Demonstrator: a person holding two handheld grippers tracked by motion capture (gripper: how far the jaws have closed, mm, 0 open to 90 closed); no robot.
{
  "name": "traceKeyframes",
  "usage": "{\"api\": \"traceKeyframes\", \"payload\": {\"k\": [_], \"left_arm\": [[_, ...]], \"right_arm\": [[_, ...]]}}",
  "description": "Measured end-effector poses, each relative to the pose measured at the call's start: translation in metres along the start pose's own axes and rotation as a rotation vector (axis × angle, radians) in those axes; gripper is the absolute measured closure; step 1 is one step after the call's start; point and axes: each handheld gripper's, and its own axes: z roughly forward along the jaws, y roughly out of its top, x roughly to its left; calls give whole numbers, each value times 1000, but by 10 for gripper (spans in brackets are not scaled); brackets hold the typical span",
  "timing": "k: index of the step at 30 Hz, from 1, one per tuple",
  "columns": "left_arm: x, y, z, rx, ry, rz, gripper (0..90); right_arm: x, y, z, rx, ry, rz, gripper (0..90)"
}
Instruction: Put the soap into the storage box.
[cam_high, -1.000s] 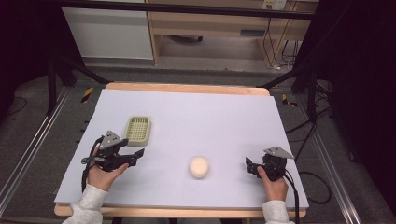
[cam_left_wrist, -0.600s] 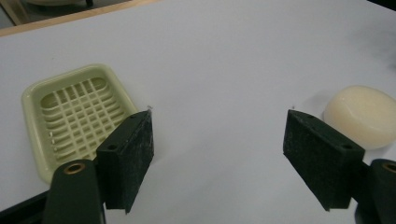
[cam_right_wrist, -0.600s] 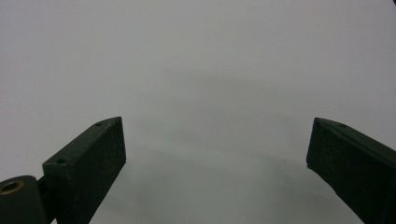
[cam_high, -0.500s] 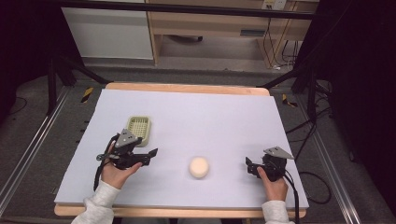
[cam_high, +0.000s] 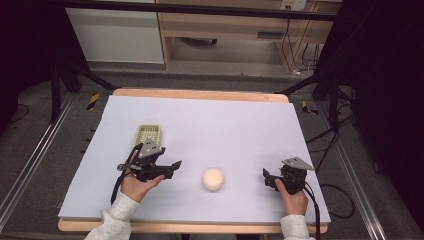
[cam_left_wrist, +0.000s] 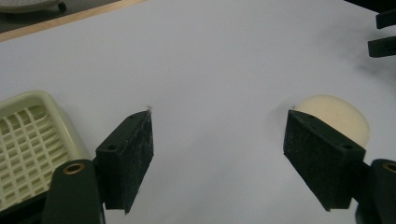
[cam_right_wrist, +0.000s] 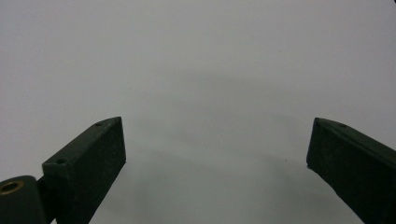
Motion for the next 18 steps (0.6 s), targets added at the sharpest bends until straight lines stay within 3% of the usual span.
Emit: {"api": "traceKeyframes", "payload": {"k": [18], "left_arm": [[-25,14,14,-5,-40,27,236]], "right_arm": [[-1,0,1,7,2,-2,49]]}}
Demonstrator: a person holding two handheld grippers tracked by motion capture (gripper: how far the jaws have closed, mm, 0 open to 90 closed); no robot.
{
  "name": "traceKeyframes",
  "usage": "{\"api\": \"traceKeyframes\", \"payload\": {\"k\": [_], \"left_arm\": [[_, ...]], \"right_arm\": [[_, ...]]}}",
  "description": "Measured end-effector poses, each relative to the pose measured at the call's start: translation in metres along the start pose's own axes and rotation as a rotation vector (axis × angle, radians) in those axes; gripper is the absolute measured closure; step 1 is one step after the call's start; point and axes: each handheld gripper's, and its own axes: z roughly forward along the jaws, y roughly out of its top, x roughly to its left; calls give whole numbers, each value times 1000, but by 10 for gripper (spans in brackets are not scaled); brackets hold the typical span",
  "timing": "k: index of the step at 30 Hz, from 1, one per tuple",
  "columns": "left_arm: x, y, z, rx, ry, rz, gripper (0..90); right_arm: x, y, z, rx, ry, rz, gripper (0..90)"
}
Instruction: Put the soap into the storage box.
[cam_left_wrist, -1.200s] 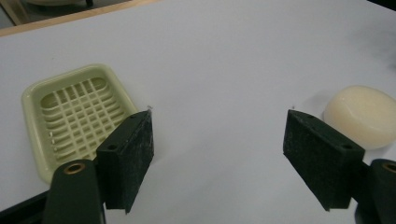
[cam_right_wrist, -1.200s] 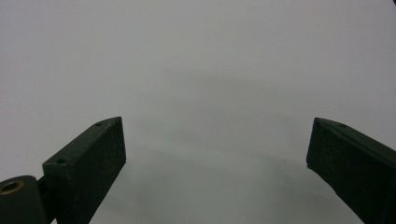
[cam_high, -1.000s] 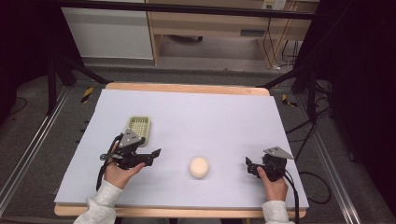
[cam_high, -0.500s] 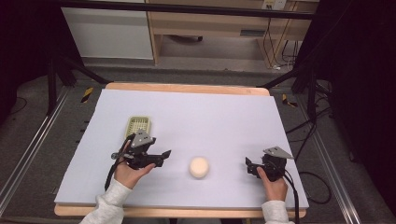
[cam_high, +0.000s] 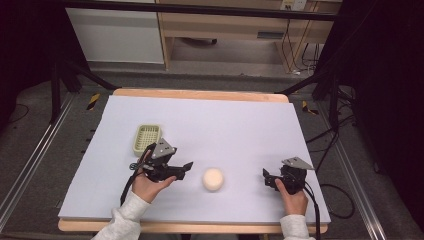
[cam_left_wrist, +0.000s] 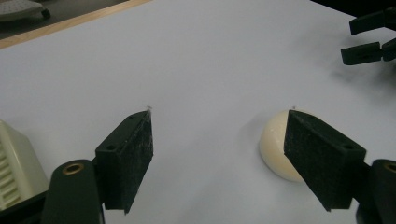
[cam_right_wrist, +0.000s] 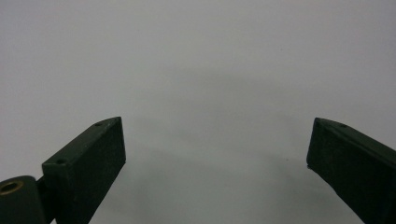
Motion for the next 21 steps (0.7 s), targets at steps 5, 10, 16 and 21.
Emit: {"api": "traceKeyframes", "payload": {"k": [5,10,16,21], "left_arm": [[-6,1,5,7,-9,8,236],[-12,1,11,13,-22,13,233],[-20,2,16,19,-38,16,230],[-25,1,21,27,-49,26,225]], "right_arm": [[1,0,0,-3,1,4,49],[1,0,0,0,2,0,49],[1,0,0,-2,2,0,49],[1,0,0,1,-1,-3,49]]}}
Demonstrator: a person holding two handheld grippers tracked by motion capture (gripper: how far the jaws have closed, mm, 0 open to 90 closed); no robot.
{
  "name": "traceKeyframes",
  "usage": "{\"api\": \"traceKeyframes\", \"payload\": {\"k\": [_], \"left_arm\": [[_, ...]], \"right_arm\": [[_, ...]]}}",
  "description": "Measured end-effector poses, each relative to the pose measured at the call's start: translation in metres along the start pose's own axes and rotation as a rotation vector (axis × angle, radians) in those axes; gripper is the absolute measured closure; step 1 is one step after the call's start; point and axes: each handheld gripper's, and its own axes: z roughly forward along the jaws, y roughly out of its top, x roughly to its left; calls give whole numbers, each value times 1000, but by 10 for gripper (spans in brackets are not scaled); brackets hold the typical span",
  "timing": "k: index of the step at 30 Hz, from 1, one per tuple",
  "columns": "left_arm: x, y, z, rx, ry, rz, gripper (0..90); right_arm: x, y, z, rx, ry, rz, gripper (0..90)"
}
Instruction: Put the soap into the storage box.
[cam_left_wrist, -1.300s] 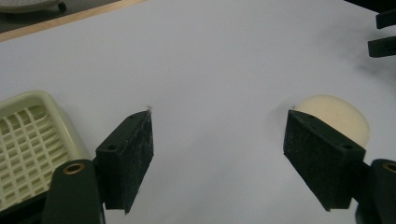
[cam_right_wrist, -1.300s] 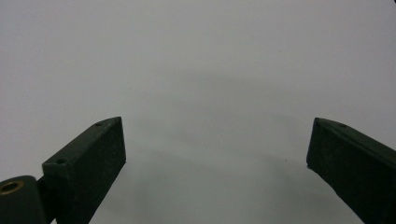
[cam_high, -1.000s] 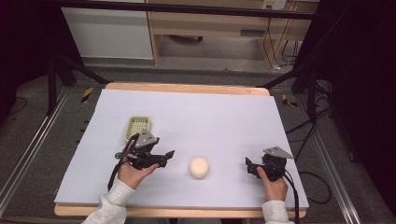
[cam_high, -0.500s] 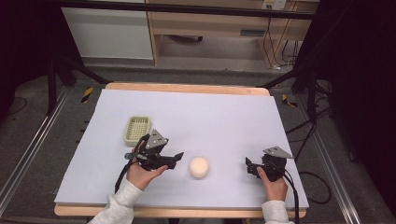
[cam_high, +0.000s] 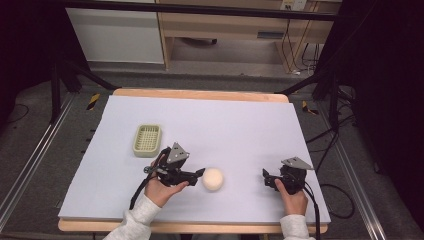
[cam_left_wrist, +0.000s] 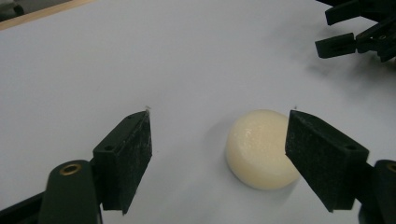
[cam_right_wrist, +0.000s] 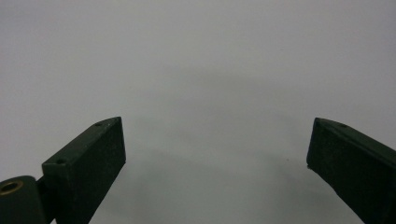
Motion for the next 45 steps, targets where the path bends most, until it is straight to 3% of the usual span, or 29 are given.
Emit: {"api": "traceKeyframes", "payload": {"k": [45], "left_arm": [[-30,-7,39,89,-36,17,192]], "right_arm": [[-1,0,-2,-15,12,10,48]]}}
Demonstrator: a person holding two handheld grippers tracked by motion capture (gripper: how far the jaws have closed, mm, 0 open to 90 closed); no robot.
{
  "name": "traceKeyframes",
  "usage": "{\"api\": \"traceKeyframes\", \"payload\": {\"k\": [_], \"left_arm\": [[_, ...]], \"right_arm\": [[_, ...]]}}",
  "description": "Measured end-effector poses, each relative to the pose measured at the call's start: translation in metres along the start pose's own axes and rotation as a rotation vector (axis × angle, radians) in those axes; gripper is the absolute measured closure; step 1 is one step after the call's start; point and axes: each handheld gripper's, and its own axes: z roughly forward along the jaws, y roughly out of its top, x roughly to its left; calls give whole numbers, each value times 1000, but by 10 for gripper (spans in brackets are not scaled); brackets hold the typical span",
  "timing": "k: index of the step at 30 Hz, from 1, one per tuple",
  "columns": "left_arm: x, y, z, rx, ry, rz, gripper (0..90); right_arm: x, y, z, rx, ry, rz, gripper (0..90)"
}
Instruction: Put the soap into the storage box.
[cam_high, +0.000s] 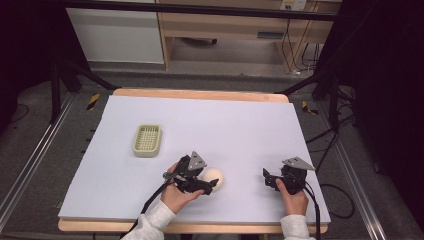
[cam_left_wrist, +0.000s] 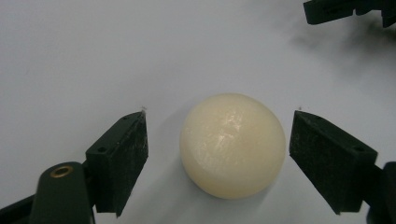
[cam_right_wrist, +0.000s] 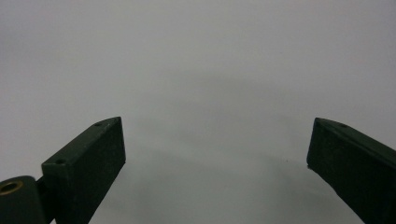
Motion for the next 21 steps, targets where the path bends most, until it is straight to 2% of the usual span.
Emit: {"api": "traceKeyframes", "payload": {"k": [14,21], "left_arm": [[-6,-2,13,42,-6,14,176],[-7,-3,19,57,-10,6,176]], "right_arm": [[0,0,1,3,0,-4,48],[0,0,0,5,0,-3,48]]}}
